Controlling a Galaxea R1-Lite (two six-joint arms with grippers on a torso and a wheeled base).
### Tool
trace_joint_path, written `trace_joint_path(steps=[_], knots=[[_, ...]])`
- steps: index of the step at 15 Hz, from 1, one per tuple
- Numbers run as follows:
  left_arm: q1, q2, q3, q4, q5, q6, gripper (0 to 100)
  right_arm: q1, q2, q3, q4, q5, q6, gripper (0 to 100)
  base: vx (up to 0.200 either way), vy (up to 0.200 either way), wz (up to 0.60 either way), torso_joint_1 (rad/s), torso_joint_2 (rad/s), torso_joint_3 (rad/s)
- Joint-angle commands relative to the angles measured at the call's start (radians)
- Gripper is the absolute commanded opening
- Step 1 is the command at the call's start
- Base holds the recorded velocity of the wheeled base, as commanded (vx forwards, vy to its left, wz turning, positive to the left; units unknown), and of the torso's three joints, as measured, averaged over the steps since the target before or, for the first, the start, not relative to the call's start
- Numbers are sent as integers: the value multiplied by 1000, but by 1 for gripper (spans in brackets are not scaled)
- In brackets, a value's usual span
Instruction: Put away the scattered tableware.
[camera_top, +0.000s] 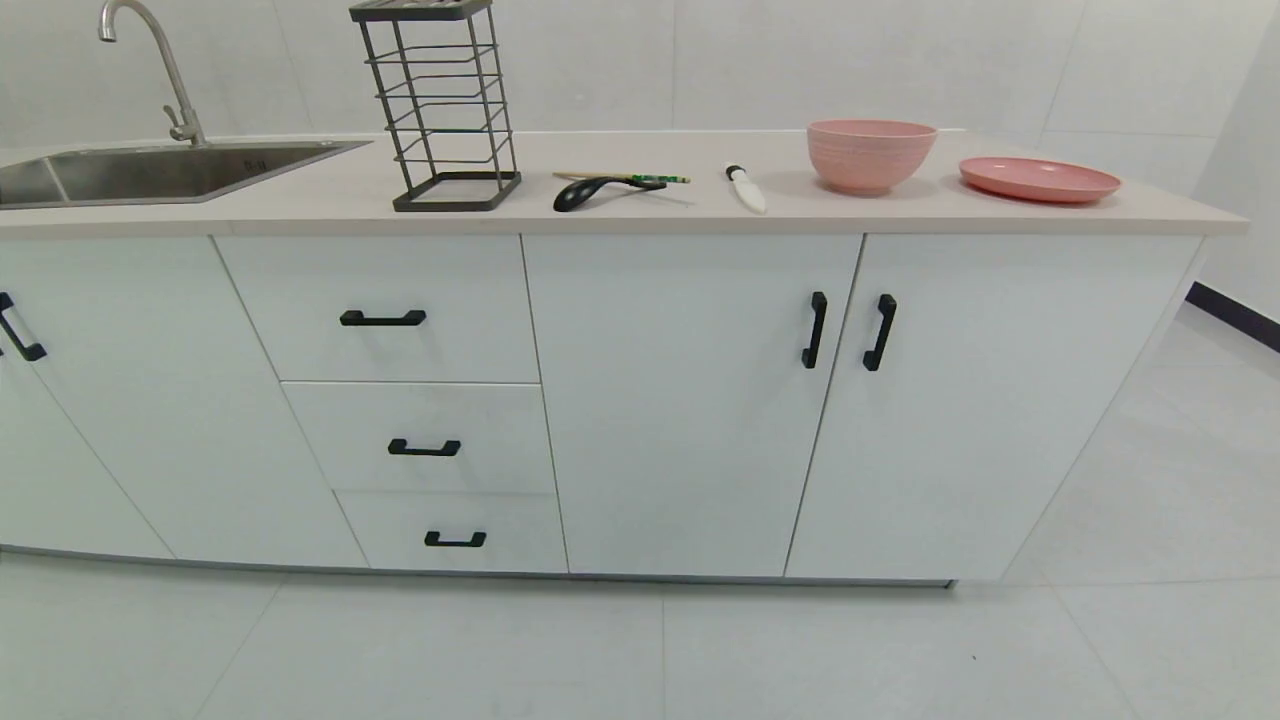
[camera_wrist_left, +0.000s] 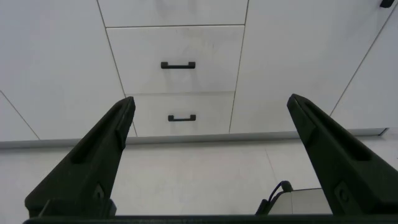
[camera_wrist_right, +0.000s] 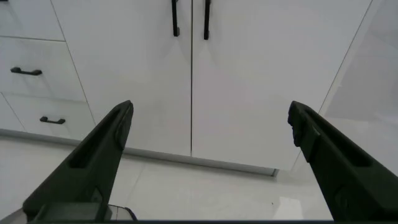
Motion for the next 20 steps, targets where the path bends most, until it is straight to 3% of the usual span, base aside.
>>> trace_joint_path(steps=[1,6,7,8,9,11,13,15,18,20], knots=[[0,0,0,0,-1,3,100,0,2,1,-2,-27,17,100,0,0,0,0,0,0],[0,0,0,-2,0,-2,100,0,2,-2,53,-88,12,100,0,0,0,0,0,0],[0,0,0,-2,0,-2,100,-1,2,1,37,-93,17,100,0,0,0,0,0,0],[0,0,0,-2,0,-3,100,-1,0,-20,-128,-93,11,100,0,0,0,0,0,0],[0,0,0,-2,0,-3,100,-3,2,-55,-170,-93,11,100,0,0,0,0,0,0],[0,0,0,-2,0,-2,100,-9,15,-140,-108,-73,14,100,0,0,0,0,0,0],[0,0,0,-2,0,0,100,8,130,-244,-91,-35,17,100,0,0,0,0,0,0],[0,0,0,-2,0,0,100,83,353,-364,-94,11,15,100,0,0,0,0,0,0],[0,0,0,0,0,3,100,184,607,-410,-151,25,17,100,0,0,0,0,0,0],[0,0,0,0,0,0,100,195,756,-411,-244,27,15,100,0,0,0,0,0,0]])
